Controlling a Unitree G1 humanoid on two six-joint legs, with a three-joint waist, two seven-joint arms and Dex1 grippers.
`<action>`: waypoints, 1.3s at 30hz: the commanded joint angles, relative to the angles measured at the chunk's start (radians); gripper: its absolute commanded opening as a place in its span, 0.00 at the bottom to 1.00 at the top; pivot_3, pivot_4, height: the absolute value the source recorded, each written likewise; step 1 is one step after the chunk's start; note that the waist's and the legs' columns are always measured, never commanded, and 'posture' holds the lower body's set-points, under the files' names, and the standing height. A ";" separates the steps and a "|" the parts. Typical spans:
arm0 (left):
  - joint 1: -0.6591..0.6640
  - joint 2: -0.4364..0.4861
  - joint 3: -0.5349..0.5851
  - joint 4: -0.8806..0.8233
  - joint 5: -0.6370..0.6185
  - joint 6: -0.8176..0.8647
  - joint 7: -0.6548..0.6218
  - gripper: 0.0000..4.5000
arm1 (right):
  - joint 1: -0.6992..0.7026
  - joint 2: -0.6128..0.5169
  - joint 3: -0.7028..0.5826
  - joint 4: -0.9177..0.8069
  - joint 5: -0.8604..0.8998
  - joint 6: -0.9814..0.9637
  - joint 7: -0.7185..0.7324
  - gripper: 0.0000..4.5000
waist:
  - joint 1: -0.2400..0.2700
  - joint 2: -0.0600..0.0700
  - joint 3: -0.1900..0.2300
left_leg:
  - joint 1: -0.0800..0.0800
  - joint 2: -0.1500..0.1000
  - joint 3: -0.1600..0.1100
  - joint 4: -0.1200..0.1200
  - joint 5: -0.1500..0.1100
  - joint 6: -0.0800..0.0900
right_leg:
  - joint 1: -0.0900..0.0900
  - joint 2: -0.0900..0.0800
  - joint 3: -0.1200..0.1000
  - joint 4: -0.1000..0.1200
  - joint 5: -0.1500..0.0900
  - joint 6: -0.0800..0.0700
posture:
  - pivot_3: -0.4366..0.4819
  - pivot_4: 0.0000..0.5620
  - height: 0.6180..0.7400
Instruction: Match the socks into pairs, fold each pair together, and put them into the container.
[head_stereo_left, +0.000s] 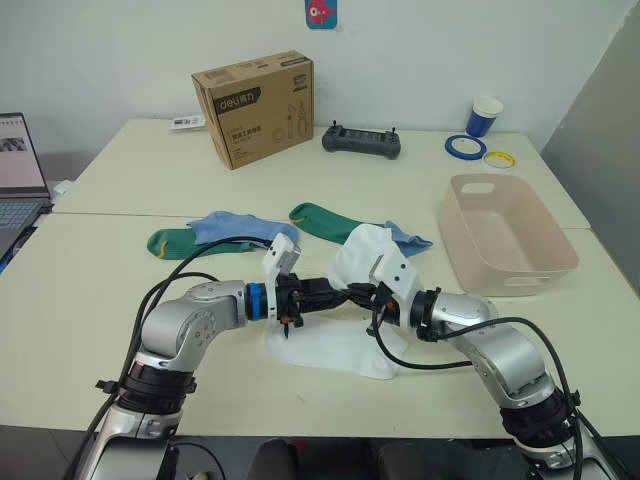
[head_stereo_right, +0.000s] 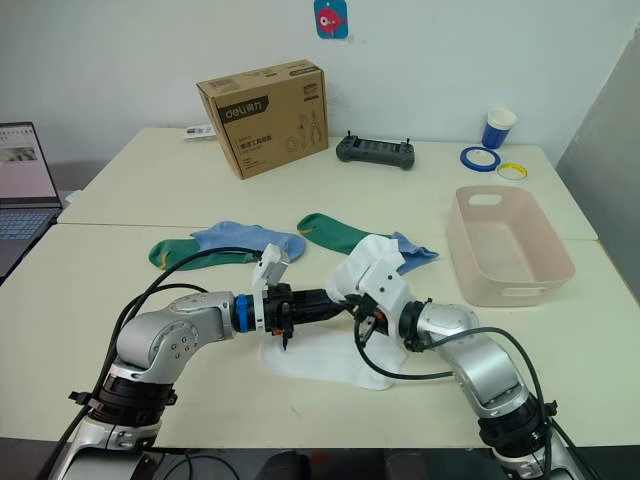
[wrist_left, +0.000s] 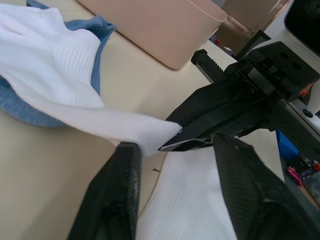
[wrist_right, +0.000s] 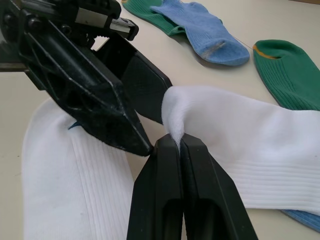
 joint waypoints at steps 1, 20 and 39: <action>-0.018 -0.012 0.013 -0.012 -0.004 -0.018 0.005 0.16 | -0.008 0.001 0.006 -0.027 0.013 -0.021 0.008 0.00 | 0.000 0.000 0.000 | 0.000 0.000 0.000 0.000 0.000 0.000 | 0.000 0.000 0.000 0.000 0.000 0.000 | 0.48 0.27 1.00; -0.021 0.200 0.022 0.036 -0.013 0.037 -0.170 0.00 | 0.007 -0.098 -0.184 -0.051 0.192 0.030 0.096 0.86 | -0.002 0.000 0.001 | 0.000 0.000 0.000 -0.001 0.000 0.000 | 0.000 0.000 0.000 -0.001 0.000 0.000 | 0.48 0.27 1.00; 0.050 0.272 0.014 0.015 0.007 0.021 -0.235 0.00 | -0.191 0.075 -0.258 0.453 0.098 -0.006 -0.160 0.86 | -0.001 0.001 0.001 | -0.013 0.000 0.000 0.000 0.000 0.000 | -0.013 0.000 -0.001 -0.001 0.003 -0.005 | 0.48 0.27 1.00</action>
